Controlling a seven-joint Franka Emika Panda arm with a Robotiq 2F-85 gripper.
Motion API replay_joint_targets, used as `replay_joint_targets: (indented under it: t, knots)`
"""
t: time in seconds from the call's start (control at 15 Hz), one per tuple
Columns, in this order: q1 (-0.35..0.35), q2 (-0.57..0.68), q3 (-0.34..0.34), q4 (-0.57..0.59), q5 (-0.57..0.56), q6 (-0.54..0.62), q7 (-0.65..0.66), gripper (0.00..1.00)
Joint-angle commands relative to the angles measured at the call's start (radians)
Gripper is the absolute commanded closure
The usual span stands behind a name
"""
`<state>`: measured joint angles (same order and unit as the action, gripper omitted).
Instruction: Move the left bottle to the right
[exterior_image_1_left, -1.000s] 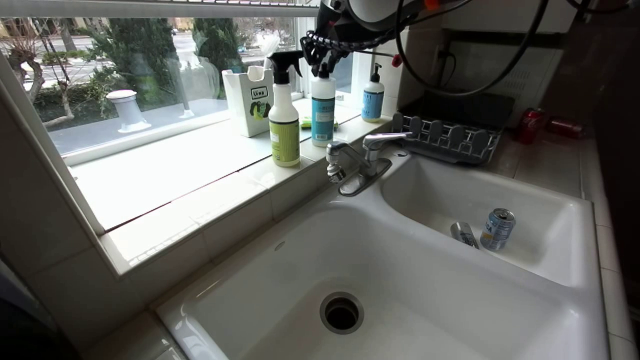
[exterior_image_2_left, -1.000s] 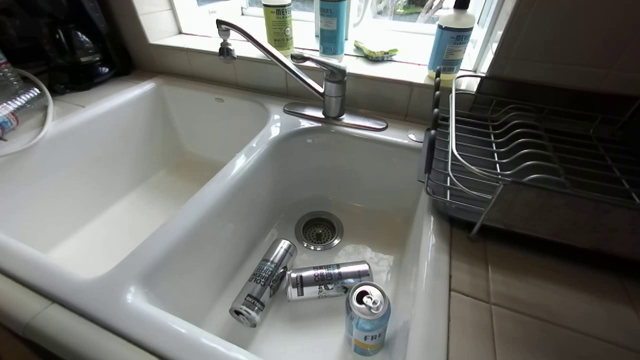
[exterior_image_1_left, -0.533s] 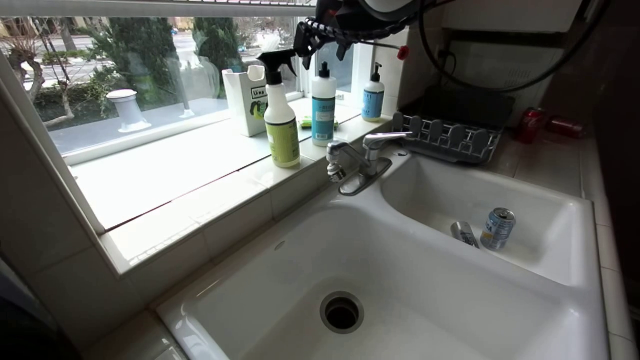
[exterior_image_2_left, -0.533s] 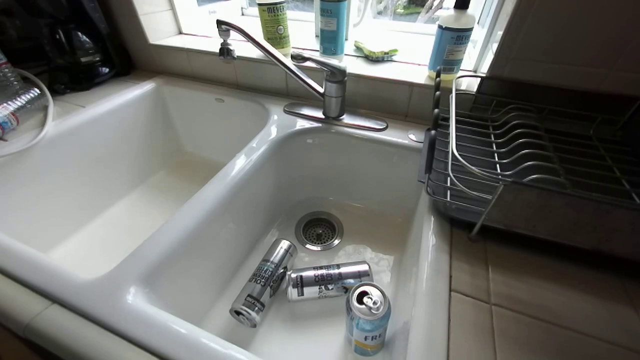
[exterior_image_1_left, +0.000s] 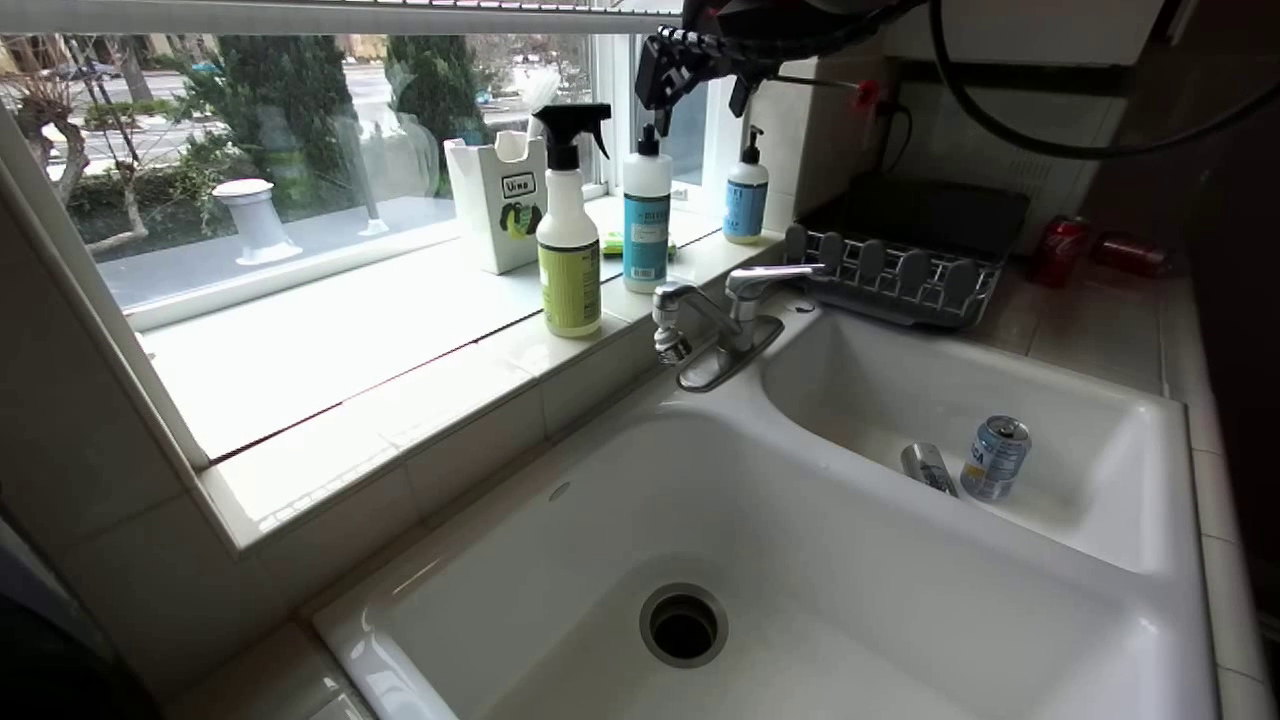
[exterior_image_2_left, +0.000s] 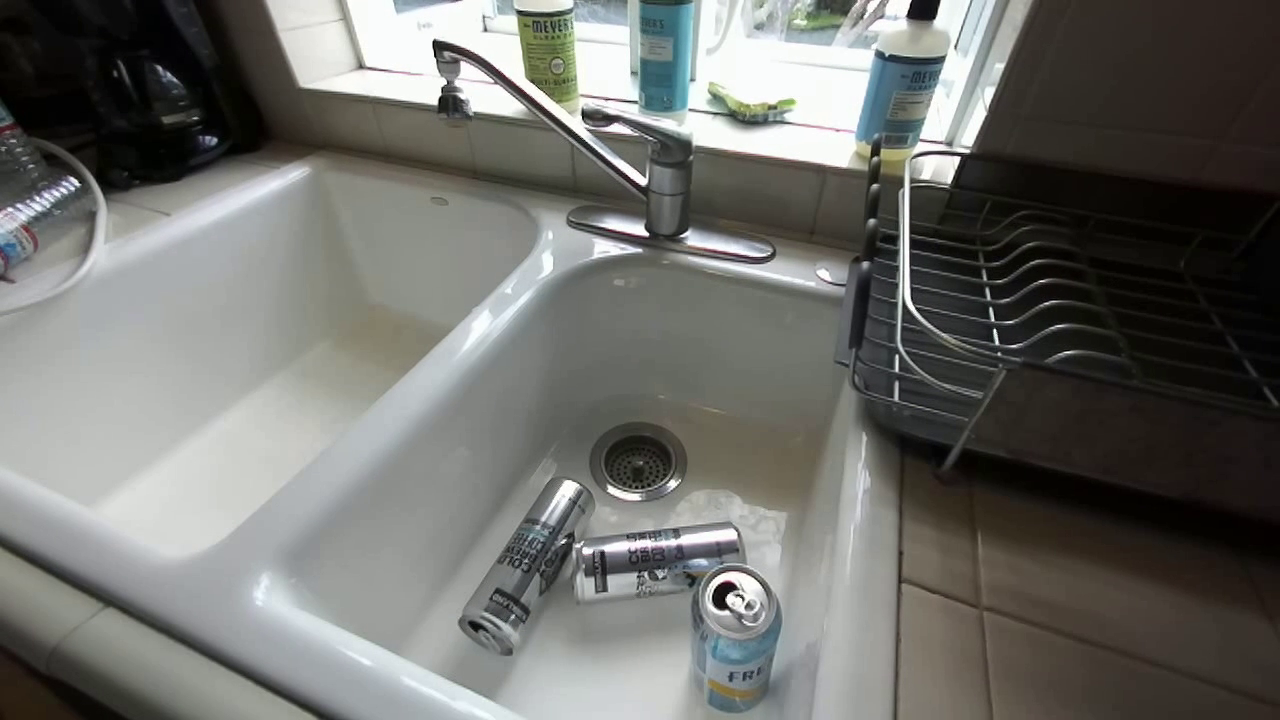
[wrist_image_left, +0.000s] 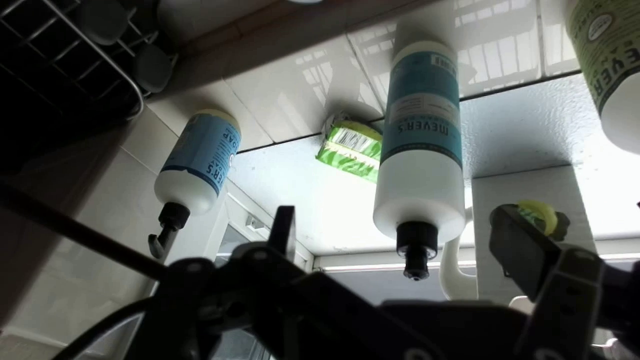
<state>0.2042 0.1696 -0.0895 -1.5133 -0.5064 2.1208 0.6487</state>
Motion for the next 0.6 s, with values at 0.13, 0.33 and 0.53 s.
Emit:
replay_joint_targets:
  t: [0.13, 0.33, 0.53]
  knots:
    - [-0.005, -0.156, 0.1, -0.17, 0.012, -0.051, -0.029, 0.0]
    - [-0.011, -0.23, 0.154, -0.273, 0.04, -0.014, -0.032, 0.0]
    - [-0.017, -0.296, 0.197, -0.367, 0.056, 0.001, -0.024, 0.0]
